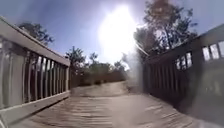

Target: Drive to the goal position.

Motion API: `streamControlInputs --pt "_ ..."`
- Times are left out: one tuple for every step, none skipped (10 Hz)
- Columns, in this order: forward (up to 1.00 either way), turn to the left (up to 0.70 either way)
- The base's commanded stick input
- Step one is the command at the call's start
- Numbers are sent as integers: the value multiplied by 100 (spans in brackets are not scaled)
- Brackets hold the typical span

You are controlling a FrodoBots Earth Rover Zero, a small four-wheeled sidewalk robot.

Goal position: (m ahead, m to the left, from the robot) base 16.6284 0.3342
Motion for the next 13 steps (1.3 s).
streamControlInputs --pt "70 12" --pt "70 14" --pt "70 14" --pt "70 13" --pt "70 3" --pt "70 0" --pt "70 0" --pt "70 0" --pt "70 0" --pt "70 0" --pt "70 0" --pt "70 0" --pt "70 0"
